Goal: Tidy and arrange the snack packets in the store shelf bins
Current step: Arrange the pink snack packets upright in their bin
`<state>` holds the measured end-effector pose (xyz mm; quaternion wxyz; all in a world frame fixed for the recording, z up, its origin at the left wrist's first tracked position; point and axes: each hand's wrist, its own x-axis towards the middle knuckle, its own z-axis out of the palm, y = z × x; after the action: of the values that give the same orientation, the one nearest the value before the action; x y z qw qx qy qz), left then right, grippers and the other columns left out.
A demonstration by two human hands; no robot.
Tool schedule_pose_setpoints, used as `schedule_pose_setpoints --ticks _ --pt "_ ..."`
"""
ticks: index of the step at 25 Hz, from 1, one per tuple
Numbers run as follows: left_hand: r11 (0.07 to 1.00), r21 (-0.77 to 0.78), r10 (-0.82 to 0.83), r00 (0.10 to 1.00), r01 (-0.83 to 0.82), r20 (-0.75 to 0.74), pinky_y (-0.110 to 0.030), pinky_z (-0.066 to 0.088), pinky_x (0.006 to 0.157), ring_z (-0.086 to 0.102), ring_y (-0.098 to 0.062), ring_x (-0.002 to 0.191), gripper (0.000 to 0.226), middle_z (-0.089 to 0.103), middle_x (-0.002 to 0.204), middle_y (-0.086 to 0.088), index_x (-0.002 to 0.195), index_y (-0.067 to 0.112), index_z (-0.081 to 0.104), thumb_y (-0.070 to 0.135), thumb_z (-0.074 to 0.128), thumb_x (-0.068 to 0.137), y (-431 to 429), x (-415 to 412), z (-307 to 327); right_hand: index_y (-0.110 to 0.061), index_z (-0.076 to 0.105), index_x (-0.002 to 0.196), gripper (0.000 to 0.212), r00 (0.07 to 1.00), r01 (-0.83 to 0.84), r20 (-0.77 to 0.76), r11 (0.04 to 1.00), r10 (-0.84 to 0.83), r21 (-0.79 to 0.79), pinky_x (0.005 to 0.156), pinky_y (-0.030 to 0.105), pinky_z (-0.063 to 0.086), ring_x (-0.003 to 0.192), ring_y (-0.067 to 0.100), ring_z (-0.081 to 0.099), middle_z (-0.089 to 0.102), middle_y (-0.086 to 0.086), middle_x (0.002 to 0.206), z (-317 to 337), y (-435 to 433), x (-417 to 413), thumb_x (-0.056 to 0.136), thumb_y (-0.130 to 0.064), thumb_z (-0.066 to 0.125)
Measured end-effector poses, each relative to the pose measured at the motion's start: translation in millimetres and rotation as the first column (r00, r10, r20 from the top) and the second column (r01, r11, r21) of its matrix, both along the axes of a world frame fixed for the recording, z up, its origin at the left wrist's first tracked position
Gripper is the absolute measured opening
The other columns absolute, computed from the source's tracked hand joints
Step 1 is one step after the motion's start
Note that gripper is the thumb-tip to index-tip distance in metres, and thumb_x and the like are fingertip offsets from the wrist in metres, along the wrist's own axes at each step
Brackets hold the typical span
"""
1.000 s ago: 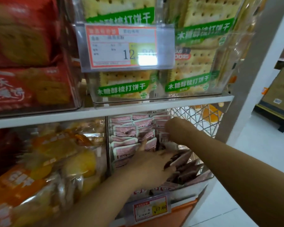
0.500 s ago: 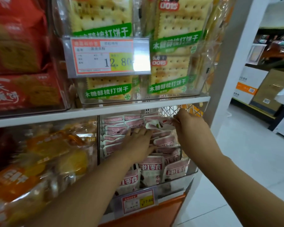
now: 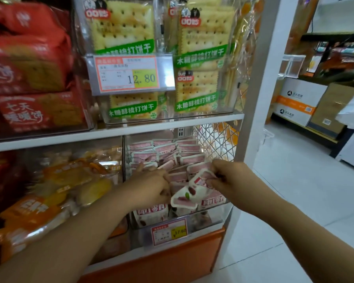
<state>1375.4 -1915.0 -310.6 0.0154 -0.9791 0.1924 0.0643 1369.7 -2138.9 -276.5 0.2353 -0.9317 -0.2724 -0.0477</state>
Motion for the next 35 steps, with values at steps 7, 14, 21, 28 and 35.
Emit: schedule_pose_setpoints --ticks 7,14,21,28,35 --pt "0.974 0.218 0.039 0.996 -0.057 0.084 -0.052 0.007 0.114 0.044 -0.015 0.116 0.021 0.050 0.118 0.009 0.105 0.029 0.065 0.039 0.053 0.091 22.2 -32.8 -0.4 -0.010 0.068 0.088 0.020 0.980 -0.194 -0.036 0.902 0.196 -0.384 0.062 0.026 0.039 0.073 0.023 0.058 0.067 0.010 0.085 -45.1 46.9 21.0 0.092 -0.024 0.054" --pt "0.983 -0.103 0.145 0.988 -0.150 -0.052 -0.039 0.034 0.105 0.057 -0.013 0.099 0.033 0.063 0.108 0.005 0.107 0.029 0.065 0.052 0.046 0.091 11.6 -17.1 25.2 -0.027 0.061 0.118 0.028 0.938 -0.324 -0.180 0.931 0.295 -0.165 0.075 0.030 0.051 0.082 0.012 0.059 0.066 -0.001 0.101 -27.6 26.1 20.1 0.097 -0.031 0.044" --pt "0.948 0.011 0.316 0.948 -0.317 0.043 -0.047 0.020 0.112 0.042 -0.028 0.127 0.043 0.048 0.138 -0.008 0.132 0.015 0.046 0.037 0.045 0.095 -34.2 44.2 -5.5 -0.031 0.039 0.138 0.050 0.999 -0.051 -0.014 0.955 0.050 -0.291 0.100 0.028 0.044 0.122 0.014 0.047 0.041 -0.009 0.141 -27.3 -1.7 15.7 0.091 -0.024 0.055" --pt "0.947 -0.244 0.203 0.978 -0.208 -0.045 -0.049 -0.002 0.117 0.049 -0.021 0.120 0.052 0.063 0.120 -0.001 0.133 0.037 0.041 0.007 0.049 0.092 -22.0 41.0 -16.5 -0.031 0.041 0.135 0.046 0.995 -0.050 0.056 0.897 0.083 -0.439 0.095 0.033 0.046 0.121 0.018 0.046 0.049 -0.002 0.135 -43.3 7.4 38.3 0.092 -0.019 0.053" --pt "0.992 -0.080 0.093 0.995 -0.095 -0.021 -0.057 -0.013 0.112 0.022 -0.020 0.141 0.080 0.027 0.153 0.005 0.143 0.040 0.028 -0.013 0.039 0.083 -17.2 42.2 -14.0 -0.023 0.046 0.130 0.041 0.995 -0.020 0.075 0.866 0.066 -0.500 0.083 0.031 0.049 0.110 0.019 0.054 0.055 0.000 0.126 -44.1 12.0 41.0 0.092 -0.010 0.048"
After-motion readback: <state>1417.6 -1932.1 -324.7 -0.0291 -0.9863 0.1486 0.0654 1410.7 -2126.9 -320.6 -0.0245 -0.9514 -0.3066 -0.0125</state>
